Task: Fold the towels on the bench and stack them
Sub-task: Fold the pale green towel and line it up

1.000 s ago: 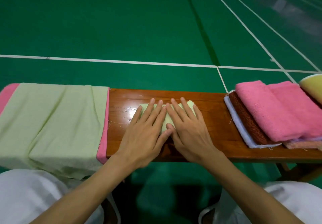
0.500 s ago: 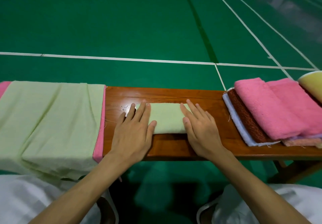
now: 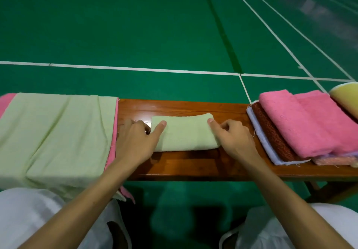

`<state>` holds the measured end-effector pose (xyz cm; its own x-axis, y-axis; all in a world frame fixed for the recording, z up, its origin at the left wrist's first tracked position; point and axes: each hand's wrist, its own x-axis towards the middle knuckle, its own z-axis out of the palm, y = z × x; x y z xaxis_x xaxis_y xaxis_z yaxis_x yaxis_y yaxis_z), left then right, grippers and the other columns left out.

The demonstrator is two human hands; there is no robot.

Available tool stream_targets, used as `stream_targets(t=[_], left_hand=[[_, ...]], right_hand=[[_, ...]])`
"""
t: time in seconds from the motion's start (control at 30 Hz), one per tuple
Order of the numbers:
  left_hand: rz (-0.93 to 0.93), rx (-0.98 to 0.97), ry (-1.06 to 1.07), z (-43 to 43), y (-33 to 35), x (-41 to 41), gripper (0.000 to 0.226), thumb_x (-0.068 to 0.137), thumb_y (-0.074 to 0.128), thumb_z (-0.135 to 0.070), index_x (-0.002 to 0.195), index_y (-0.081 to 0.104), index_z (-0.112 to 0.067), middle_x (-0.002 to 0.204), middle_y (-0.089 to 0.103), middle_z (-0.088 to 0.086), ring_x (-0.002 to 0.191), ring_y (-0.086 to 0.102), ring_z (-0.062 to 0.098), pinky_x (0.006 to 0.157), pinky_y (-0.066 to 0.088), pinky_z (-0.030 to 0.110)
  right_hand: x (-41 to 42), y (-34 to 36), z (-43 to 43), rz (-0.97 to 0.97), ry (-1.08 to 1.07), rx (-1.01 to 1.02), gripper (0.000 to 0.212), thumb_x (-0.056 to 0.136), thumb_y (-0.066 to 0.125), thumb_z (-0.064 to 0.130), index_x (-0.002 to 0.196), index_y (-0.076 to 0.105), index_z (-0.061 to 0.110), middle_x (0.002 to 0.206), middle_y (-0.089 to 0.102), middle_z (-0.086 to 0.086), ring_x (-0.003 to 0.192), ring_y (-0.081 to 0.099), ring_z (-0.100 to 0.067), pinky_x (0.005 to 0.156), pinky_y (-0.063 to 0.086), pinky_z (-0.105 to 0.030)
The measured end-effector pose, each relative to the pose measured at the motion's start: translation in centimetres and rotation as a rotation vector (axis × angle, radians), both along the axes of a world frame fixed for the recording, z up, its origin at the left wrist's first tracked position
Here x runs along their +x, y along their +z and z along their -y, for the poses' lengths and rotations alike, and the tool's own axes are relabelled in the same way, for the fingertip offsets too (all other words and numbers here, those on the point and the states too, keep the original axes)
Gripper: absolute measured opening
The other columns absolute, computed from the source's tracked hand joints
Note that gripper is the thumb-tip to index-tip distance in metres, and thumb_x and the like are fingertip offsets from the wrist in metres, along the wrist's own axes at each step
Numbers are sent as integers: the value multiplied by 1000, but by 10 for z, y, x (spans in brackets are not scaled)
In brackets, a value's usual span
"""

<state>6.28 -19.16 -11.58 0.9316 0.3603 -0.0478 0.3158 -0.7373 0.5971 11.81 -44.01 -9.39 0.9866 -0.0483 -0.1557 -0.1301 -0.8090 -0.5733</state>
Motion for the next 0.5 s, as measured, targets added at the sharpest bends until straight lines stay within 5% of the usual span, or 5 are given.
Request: stream_targets(t=[0.1,0.23,0.37,0.43,0.5], left_hand=[[-68,16,-3,10,2,14,61,80,67,-73,71,63,-12,92,61,5,89,57,20,63,44,33],[-167,-248,42,14,10,26,58,75,78,-61,92,73,-6,94,72,10,86,68,28,71,54,39],[-184,-646,30,17,24,24,33,93,73,-39,116,65,-16,112,70,0,101,64,18,88,56,41],[-195,-862,41,22,34,24,38,94,72,-35,126,60,-17,116,70,2,105,65,20,82,58,37],[-158,-867,24,26,37,25,42,93,75,-35,127,58,-18,117,69,3,103,66,20,72,57,33]], right_hand=[[5,2,-11,-75,-9,-61,62,87,53,76,76,56,16,80,62,-5,82,62,-29,63,39,-37],[8,0,-13,-115,7,-86,55,89,61,67,94,65,11,93,66,-3,88,63,-28,67,44,-38],[6,5,-4,-102,-33,428,30,89,72,41,96,73,12,95,74,-5,91,71,-25,74,57,-47],[0,14,-3,-91,-97,712,17,90,73,23,102,73,12,100,76,-7,96,72,-26,72,59,-39],[-4,21,-1,-43,-157,875,21,82,77,13,101,68,9,101,74,-11,94,72,-28,71,58,-36]])
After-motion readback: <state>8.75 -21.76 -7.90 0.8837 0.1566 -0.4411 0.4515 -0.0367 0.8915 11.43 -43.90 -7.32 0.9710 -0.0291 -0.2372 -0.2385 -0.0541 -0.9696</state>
